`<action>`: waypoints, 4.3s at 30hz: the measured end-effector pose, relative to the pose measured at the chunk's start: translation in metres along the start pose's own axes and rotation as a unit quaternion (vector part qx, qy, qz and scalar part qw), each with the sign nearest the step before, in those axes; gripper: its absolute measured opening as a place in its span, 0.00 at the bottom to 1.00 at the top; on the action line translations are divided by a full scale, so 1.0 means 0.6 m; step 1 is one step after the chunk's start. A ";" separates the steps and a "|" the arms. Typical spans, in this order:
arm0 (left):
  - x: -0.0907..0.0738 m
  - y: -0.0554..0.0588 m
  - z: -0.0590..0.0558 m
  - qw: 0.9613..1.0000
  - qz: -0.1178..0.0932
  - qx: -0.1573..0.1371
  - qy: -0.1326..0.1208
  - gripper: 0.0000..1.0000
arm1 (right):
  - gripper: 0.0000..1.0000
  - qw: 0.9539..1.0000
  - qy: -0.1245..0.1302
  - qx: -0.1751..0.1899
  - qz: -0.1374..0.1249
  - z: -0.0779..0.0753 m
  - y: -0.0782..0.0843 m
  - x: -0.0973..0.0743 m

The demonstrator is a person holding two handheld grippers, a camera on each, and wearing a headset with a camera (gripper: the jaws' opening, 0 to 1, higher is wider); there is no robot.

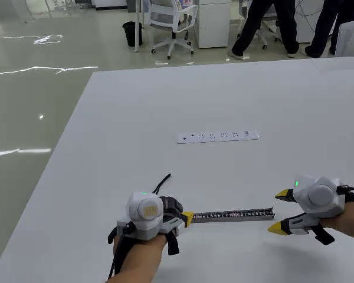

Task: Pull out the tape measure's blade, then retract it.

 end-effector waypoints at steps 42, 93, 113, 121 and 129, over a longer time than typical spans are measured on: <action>0.042 0.012 0.004 0.999 0.018 -0.037 -0.011 0.73 | 0.16 0.988 -0.065 -0.051 0.127 -0.036 0.002 0.068; 0.054 0.005 0.005 0.999 0.045 0.001 -0.008 0.57 | 0.14 0.986 -0.075 -0.067 0.131 -0.027 -0.016 0.079; 0.054 0.005 0.005 0.999 0.047 0.004 -0.003 0.57 | 0.14 0.986 -0.079 -0.066 0.128 -0.019 -0.035 0.091; 0.054 0.006 0.006 0.999 0.045 0.005 -0.003 0.57 | 0.14 0.986 -0.082 -0.065 0.128 -0.016 -0.042 0.098; 0.055 0.005 0.006 0.999 0.046 0.006 -0.001 0.57 | 0.14 0.986 -0.086 -0.065 0.128 -0.013 -0.049 0.104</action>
Point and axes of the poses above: the centre of the closed fingertips' face, and the gripper's own axes: x roughly forward along the fingers, z roughly to its left, y roughly out of its underside, the point moved 9 cm from there along -x, roughly backward along the fingers, and after that the axes turned 3 degrees about y, right-handed, at the moved point
